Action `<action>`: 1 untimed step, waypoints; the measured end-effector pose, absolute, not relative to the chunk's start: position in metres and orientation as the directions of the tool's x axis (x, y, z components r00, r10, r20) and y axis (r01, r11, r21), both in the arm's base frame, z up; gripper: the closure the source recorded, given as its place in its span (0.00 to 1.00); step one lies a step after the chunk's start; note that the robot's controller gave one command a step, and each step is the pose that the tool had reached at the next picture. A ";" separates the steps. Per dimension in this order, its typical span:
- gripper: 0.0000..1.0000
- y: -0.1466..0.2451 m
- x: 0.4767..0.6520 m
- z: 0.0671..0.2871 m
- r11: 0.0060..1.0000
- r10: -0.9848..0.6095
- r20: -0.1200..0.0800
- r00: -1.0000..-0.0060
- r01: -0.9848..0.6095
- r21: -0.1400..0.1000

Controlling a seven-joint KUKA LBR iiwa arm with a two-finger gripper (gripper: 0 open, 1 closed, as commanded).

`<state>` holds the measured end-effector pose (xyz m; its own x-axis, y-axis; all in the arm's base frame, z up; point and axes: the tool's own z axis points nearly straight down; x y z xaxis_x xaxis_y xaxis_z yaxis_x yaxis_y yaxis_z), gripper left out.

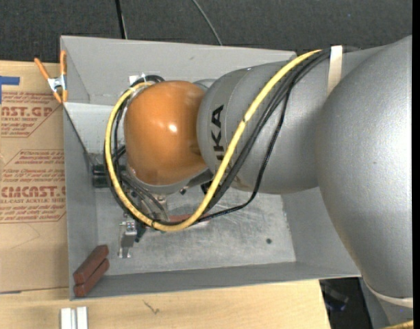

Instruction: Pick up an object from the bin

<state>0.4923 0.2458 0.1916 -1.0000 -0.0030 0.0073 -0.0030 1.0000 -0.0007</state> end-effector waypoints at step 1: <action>0.00 0.245 0.495 0.196 1.000 -0.001 0.000 -1.000 -0.001 0.001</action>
Offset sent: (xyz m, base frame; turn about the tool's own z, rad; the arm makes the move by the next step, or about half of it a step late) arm 0.0212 -0.0639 -0.1036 -0.0941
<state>0.4945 0.2446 0.1960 -1.0000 -0.0008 0.0000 -0.0008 1.0000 0.0012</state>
